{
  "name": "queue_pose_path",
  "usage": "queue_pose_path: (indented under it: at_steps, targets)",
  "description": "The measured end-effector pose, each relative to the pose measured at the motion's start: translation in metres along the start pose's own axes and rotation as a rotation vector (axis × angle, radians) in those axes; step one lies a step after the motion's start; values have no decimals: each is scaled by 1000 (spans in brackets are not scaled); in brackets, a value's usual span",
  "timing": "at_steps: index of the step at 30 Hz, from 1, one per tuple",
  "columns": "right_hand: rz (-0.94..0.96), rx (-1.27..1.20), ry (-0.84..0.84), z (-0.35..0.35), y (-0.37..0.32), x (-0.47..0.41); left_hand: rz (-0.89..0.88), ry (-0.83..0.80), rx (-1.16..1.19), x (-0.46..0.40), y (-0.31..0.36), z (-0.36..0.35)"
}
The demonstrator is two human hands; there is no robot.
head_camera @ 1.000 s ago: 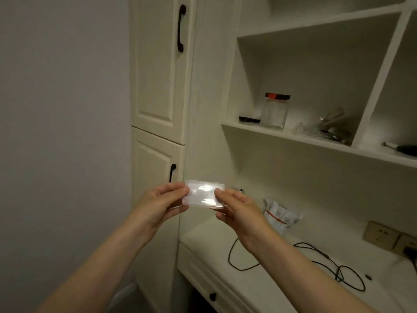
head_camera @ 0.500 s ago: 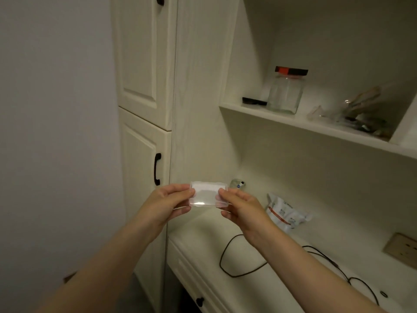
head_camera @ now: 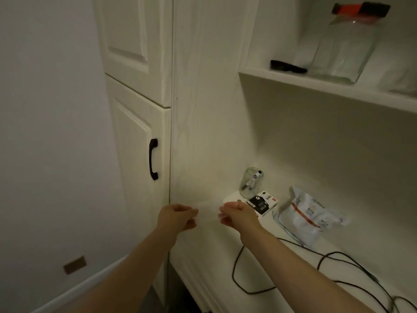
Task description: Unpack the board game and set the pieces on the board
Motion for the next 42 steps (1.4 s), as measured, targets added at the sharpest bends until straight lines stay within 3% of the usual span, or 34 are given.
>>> queue_pose_path:
  at_steps: [10, 19, 28, 42]
  targets:
    - [-170, 339, 17, -13, 54, -108, 230, 128, -54, -77, -93, -5]
    - [-290, 575, -137, -36, 99, -174, 429, 244, -147, -122, -155, -11]
    - [-296, 823, -209, -48, 124, -212, 382, 292, -144, -141, -170, -7]
    - [-295, 648, -108, -56, 115, -204, 358, 229, -88, -124, -152, 10]
Point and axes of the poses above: each hand's wrist, its own x-axis away from the middle knuckle, its own z-axis out of the back of the hand, y = z × x, the point moved 6 cm from there along -x, towards the middle knuckle, and after that the axes turned 9 degrees about -z, right-handed, at the moved point
